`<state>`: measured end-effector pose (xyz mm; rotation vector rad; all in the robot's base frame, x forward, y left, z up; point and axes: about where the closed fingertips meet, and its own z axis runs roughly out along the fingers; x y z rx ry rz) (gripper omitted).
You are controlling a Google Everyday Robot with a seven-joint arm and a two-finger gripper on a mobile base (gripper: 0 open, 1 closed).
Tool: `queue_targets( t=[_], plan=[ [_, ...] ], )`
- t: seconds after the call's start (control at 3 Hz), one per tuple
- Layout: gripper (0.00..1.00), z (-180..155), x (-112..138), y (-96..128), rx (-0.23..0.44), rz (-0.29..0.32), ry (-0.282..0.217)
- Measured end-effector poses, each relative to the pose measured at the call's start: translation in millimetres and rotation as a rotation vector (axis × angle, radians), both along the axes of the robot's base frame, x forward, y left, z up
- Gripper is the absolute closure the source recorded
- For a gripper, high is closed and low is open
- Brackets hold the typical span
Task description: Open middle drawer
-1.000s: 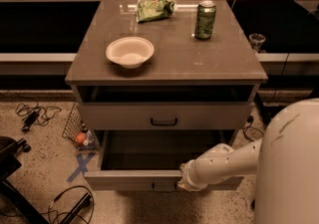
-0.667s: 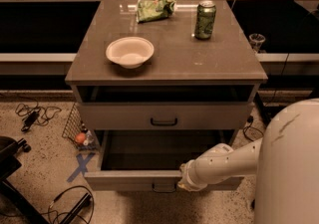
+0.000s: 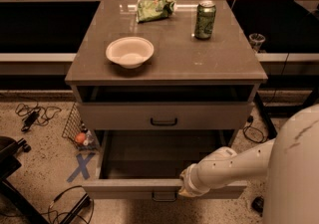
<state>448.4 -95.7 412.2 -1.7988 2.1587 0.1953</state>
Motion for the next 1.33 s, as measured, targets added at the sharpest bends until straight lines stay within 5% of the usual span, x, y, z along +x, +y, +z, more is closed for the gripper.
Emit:
queue_targets(
  t=[0.67, 1.0, 1.33],
  plan=[
    [1.00, 8, -24, -7, -0.001, -0.011, 0.015],
    [1.00, 20, -64, -16, 0.003, -0.026, 0.033],
    [0.85, 21, -65, -16, 0.003, -0.027, 0.034]
  ],
)
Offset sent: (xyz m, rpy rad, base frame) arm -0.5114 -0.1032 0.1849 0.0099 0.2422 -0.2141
